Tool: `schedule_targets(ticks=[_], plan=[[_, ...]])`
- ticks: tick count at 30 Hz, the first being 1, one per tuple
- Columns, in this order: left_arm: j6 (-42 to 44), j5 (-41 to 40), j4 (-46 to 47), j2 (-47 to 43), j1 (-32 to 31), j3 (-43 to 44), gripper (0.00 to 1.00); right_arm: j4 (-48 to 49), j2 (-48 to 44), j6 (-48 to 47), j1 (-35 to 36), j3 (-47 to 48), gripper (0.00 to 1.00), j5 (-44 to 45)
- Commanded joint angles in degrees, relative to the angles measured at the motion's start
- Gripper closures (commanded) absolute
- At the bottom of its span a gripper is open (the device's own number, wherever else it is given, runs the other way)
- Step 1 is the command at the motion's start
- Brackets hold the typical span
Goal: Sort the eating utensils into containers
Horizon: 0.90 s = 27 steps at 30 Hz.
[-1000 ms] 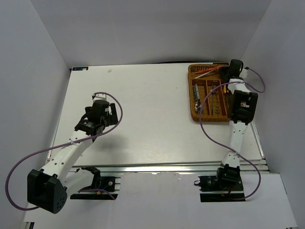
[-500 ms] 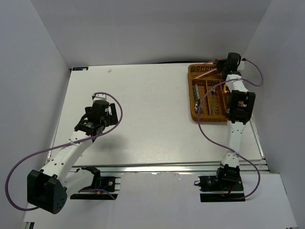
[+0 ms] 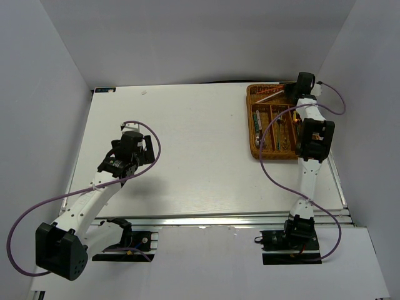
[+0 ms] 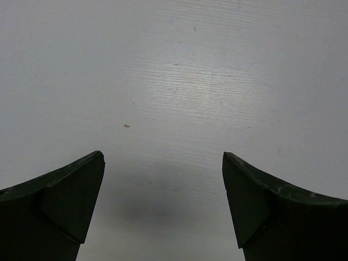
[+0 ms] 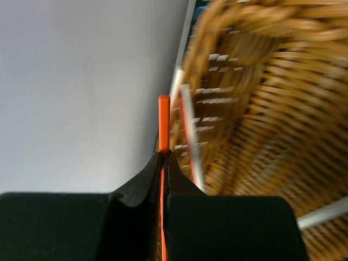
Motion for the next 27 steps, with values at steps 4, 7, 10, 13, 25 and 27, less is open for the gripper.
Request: schedule_targets(ticks=[4, 7, 10, 13, 25, 27], plan=[[0.51, 0.4, 0.82, -1.43, -0.07, -0.5, 0.02, -2.59, 0.0, -0.9, -0.82, 0.32, 1.0, 2.94], [0.51, 0.48, 0.82, -1.43, -0.07, -0.5, 0.02, -4.43, 0.35, -1.07, -0.99, 1.38, 1.0, 3.73], [0.51, 0.4, 0.82, -1.52, -0.07, -0.41, 0.02, -6.01, 0.0, -0.99, -1.17, 1.38, 1.0, 4.61], [0.51, 0.57, 0.91, -1.43, 0.01, -0.41, 0.02, -4.27, -1.05, -1.16, -1.17, -0.11, 1.0, 3.64], [0.59, 0.92, 1.0, -1.96, -0.07, -0.41, 0.02, -3.73, -8.6, -2.04, -1.26, -3.98, 0.44, 3.29], [0.59, 0.57, 0.82, -2.13, 0.01, -0.33, 0.02, -3.64, -10.27, -2.39, -1.35, -5.55, 0.41, 3.64]])
